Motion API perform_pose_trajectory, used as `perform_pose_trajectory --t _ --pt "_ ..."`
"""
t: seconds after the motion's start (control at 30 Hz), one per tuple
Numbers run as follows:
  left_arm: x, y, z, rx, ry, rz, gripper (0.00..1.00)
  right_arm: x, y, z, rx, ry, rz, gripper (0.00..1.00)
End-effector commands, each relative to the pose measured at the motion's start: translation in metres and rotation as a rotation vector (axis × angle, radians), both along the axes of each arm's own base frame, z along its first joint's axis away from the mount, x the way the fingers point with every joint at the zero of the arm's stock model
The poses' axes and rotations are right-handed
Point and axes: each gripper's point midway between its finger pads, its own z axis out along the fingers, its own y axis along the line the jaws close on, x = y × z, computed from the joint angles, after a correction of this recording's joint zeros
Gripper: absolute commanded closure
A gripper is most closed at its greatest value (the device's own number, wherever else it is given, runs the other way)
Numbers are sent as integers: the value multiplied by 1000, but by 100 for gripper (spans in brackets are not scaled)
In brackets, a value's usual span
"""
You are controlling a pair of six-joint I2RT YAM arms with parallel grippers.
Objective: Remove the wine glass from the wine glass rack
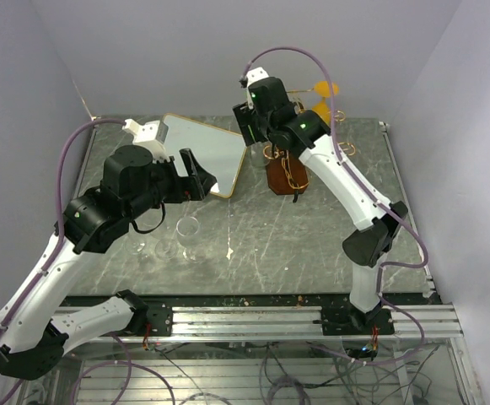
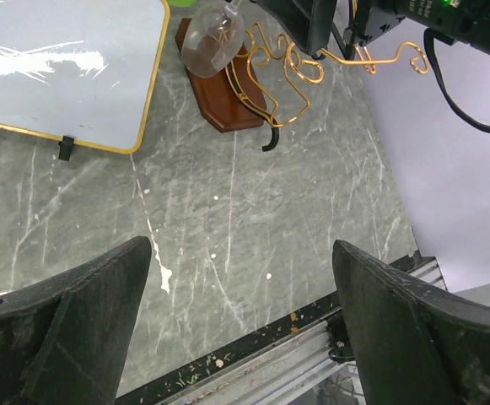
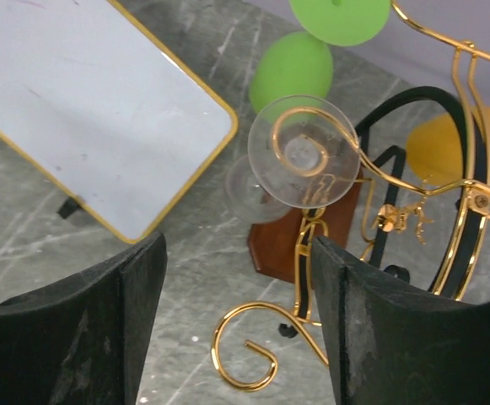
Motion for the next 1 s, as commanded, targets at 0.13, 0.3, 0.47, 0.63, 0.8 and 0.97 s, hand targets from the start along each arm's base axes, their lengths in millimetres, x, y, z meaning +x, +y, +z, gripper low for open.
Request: perform_pose_trajectory --t 0.13,0.3,0.47,0.63,0.8,0.97 --pt "-4 -2 7 -42 -16 -11 1 15 8 1 -222 -121 26 48" --pt "-4 -1 11 -40 -26 -6 2 32 11 -11 -285 -134 -20 49" --pt "-4 2 13 -32 -33 0 1 42 13 -14 -310 -168 -34 49" --pt "-5 4 14 -36 -36 5 1 49 11 -13 -350 -196 -59 50" --pt "-5 1 13 -41 -31 -5 1 55 9 -18 -390 -208 -75 51" --pt "-5 -1 14 -42 -30 -12 1 62 8 -24 -401 -215 -105 51"
